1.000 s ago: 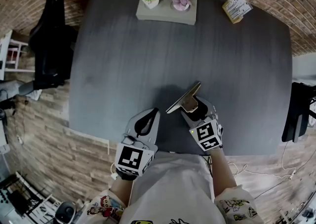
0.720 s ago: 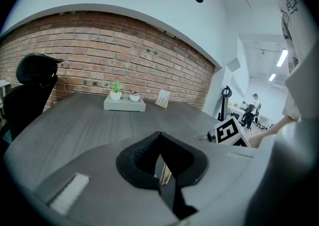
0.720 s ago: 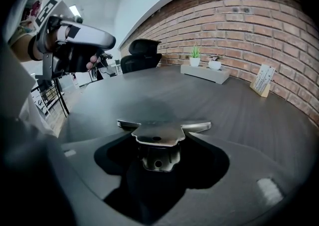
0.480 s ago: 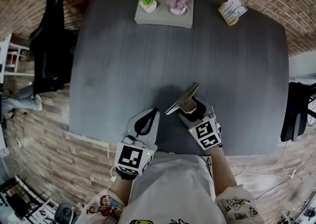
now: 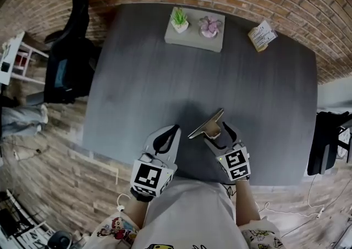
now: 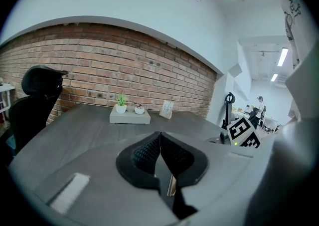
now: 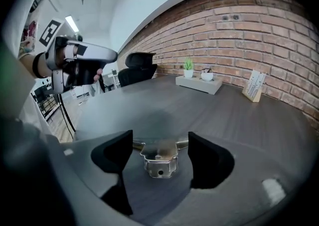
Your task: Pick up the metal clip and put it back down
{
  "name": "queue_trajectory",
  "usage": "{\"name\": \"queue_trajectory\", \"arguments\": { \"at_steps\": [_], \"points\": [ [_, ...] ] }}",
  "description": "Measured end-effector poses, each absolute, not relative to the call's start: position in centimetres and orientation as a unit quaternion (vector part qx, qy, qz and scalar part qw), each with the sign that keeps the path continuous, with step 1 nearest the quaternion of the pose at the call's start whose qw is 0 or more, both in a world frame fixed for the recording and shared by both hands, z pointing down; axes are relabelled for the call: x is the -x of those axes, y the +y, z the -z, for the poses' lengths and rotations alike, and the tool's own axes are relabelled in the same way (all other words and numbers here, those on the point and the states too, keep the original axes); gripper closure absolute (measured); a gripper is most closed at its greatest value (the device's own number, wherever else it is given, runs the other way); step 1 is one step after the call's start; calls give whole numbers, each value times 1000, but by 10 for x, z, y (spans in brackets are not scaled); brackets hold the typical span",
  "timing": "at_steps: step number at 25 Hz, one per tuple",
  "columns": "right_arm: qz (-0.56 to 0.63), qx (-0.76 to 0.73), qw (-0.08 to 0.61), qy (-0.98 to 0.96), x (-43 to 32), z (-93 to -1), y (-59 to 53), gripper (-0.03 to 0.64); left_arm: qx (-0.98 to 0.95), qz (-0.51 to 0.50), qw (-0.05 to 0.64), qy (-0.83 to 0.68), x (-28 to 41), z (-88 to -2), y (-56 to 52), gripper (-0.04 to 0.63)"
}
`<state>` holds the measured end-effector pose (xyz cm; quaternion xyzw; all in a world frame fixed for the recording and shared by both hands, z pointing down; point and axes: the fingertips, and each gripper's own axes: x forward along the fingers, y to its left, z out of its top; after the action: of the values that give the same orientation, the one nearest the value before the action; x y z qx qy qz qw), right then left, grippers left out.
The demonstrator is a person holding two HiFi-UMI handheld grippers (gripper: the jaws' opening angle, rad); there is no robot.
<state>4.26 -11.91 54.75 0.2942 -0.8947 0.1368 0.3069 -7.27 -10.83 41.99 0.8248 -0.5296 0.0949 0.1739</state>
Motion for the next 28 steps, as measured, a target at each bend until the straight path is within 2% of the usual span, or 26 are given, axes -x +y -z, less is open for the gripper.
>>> {"name": "queue_trajectory", "arguments": {
  "at_steps": [6, 11, 20, 28],
  "points": [
    [-121, -311, 274, -902, -46, -507, -123, 275, -827, -76, 152, -535, 75, -401, -109, 595],
    [-100, -330, 241, -907, -46, -471, -124, 308, -830, -65, 137, -537, 80, -385, -105, 595],
    [-46, -363, 194, -910, -59, -405, -120, 373, -842, -48, 113, -526, 75, -363, -100, 595],
    [-42, -396, 106, -911, -80, -352, -113, 462, -847, -40, 99, -520, 71, -347, -102, 595]
  ]
}}
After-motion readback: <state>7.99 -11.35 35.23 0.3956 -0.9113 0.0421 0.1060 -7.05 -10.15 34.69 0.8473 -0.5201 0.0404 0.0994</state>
